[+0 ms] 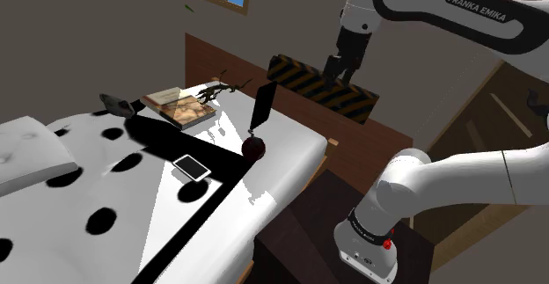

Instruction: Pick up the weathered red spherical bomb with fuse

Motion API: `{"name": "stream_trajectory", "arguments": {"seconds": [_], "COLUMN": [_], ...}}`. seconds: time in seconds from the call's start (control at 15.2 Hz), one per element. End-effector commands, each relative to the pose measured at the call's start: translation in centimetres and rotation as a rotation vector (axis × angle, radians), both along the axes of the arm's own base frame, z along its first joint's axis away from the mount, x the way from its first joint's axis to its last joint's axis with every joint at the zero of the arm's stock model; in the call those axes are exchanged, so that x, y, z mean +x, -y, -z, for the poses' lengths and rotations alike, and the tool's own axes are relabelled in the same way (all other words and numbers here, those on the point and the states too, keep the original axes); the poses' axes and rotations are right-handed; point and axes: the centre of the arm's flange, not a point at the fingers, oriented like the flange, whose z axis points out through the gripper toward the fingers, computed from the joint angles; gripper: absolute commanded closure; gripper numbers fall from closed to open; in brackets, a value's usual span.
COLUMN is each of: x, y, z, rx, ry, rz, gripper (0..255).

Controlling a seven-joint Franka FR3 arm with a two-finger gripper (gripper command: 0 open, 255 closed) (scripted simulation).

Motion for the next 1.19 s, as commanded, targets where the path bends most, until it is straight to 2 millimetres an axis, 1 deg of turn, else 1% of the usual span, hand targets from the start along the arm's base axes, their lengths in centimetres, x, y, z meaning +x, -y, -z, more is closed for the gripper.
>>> {"name": "stream_trajectory", "arguments": {"seconds": [0.0, 1.12], "x": [0.0, 12.8], "y": [0.0, -1.9], "z": [0.0, 17.9], "rx": [0.000, -0.027], "ry": [0.000, 0.031], "rz": [0.000, -0.112], "gripper": [0, 0]}}
